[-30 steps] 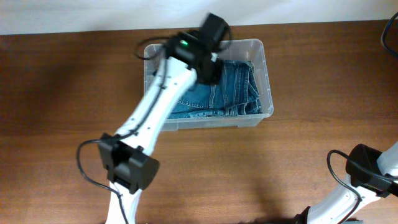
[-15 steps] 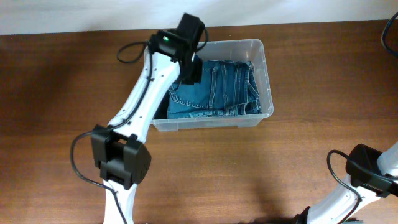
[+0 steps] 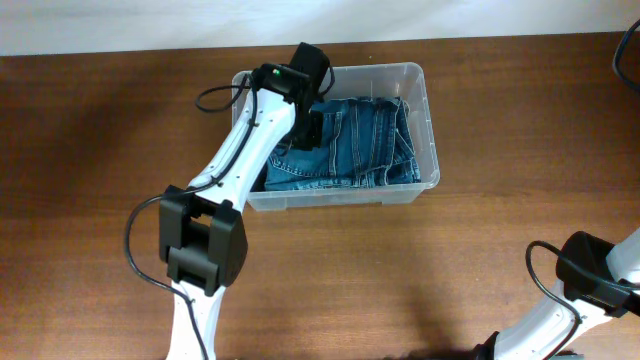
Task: Pack container
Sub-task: 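Lift the left gripper back to the bin's left side above the jeans, then press the jeans down toward the bin's right end with the left gripper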
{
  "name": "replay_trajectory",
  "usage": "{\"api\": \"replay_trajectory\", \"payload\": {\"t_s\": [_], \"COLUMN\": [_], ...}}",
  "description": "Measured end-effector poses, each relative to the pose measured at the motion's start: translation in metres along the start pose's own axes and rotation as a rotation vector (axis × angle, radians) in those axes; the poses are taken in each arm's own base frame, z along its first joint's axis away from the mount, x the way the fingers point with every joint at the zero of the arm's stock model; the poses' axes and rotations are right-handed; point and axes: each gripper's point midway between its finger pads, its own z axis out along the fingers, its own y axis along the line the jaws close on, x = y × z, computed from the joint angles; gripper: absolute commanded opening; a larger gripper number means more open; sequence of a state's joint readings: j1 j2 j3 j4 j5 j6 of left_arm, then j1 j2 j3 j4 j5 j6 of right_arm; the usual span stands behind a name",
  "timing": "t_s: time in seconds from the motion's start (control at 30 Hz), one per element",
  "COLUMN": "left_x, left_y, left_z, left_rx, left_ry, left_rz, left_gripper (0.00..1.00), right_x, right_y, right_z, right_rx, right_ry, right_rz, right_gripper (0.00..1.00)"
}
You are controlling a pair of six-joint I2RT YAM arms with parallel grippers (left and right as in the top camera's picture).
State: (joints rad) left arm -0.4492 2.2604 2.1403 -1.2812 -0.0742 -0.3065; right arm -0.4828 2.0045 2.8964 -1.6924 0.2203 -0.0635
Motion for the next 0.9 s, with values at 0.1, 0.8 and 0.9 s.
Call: {"api": "replay_trajectory", "payload": {"t_s": [0.1,0.8,0.9], "left_x": [0.001,-0.021,-0.010], "left_y": [-0.001,-0.020,-0.041], "left_z": [-0.016,-0.118,-0.100], "left_rx": [0.014,0.166,0.205], "left_ry": [0.017,-0.168,-0.093], "left_rz": [0.000,0.002,0.034], "left_gripper": [0.35,0.05,0.00], "right_x": [0.000,0.000,0.000], "right_y": [0.000,0.000,0.000], "right_z": [0.000,0.000,0.000], "right_rx": [0.000,0.000,0.000], "right_ry": [0.000,0.000,0.000], "right_rz": [0.000,0.000,-0.001], "right_gripper": [0.98,0.98,0.98]}}
